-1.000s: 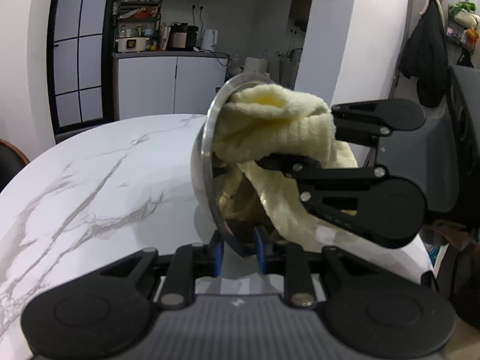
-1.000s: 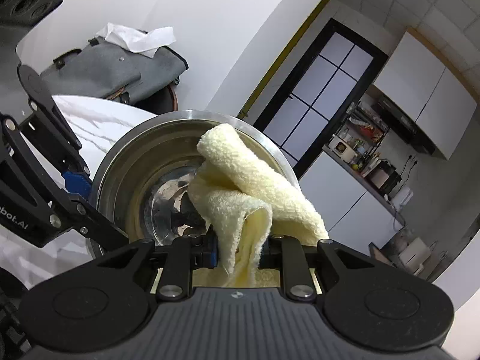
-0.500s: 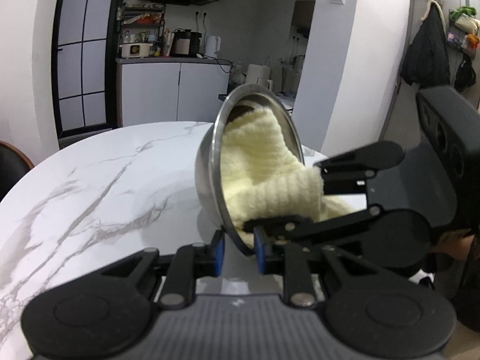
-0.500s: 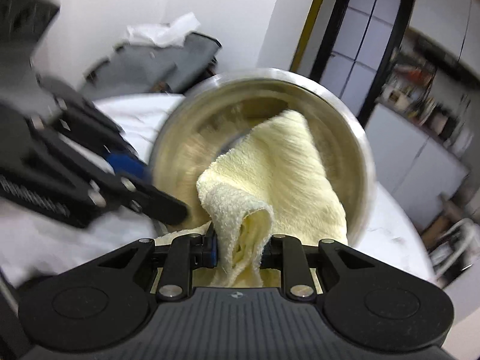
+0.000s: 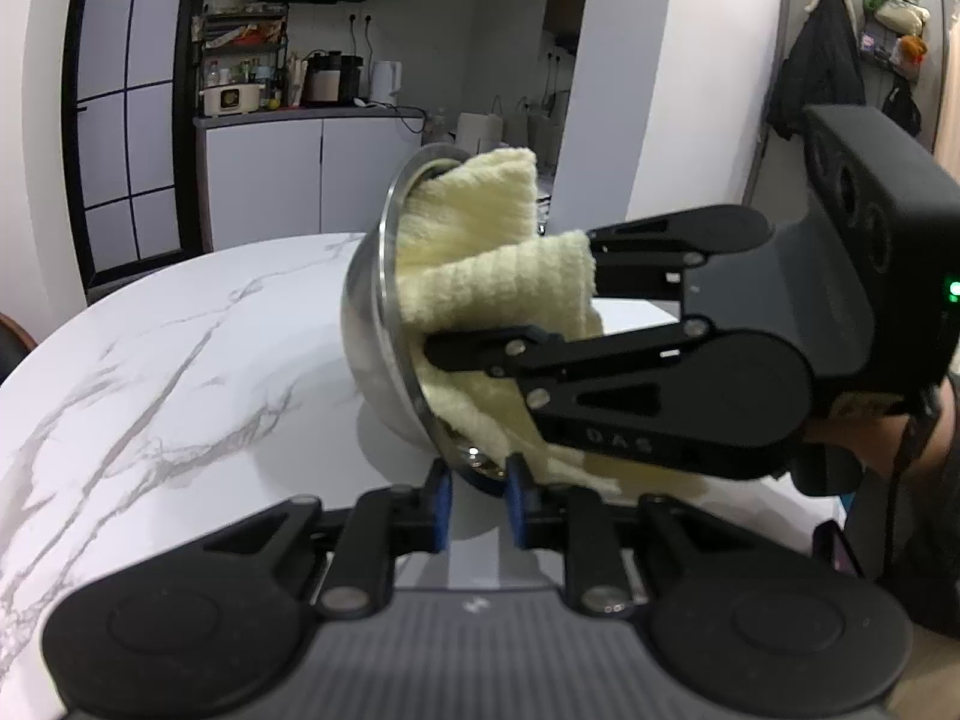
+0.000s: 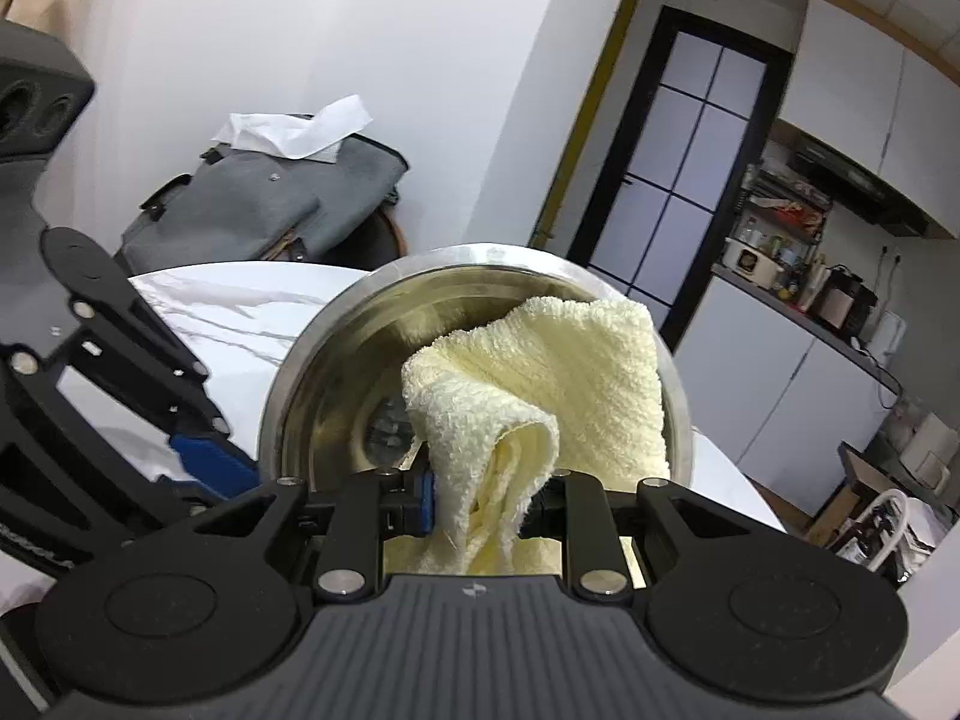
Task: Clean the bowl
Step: 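Keep wiping the bowl wall with the towel while the left gripper holds the bowl tilted, then lower the bowl onto the table with the left gripper while the right gripper withdraws the towel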
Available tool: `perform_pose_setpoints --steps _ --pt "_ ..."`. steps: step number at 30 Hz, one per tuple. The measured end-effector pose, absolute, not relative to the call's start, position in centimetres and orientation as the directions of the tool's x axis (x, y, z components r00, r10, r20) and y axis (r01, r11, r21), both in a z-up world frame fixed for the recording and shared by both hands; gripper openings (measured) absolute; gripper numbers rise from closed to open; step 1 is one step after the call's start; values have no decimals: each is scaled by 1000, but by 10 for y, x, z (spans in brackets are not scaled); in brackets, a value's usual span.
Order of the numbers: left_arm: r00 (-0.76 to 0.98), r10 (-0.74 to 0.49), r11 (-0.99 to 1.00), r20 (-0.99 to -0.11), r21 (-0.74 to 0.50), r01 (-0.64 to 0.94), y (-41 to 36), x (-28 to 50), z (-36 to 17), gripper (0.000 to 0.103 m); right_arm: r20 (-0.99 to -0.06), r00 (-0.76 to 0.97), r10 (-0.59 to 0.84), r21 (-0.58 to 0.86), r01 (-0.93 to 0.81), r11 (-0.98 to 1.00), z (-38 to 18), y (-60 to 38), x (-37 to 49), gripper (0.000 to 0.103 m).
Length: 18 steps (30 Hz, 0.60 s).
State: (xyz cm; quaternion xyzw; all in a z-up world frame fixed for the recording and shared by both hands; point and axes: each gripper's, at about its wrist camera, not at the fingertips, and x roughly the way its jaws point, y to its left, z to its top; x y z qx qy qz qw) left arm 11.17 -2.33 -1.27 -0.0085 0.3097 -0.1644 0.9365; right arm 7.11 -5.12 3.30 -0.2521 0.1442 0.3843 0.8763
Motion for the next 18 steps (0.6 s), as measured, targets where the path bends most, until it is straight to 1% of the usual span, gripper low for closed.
perform_pose_setpoints --steps 3,6,11,15,18 --pt "757 -321 945 -568 -143 294 -18 112 -12 14 -491 652 578 -309 -750 585 28 -52 79 24" --pt "762 -333 943 -555 -172 286 -12 112 -11 11 -510 643 571 -306 -757 578 23 -53 80 24" --pt "771 -370 927 -519 -268 264 2 112 -11 9 -478 661 579 -317 -744 588 30 -58 73 24" --pt "775 -368 925 -514 -290 247 9 113 -13 8 -450 672 588 -319 -736 597 36 -61 69 24" --pt "778 -359 929 -516 -282 242 9 109 -13 8 -456 662 595 -312 -745 590 37 -61 69 24"
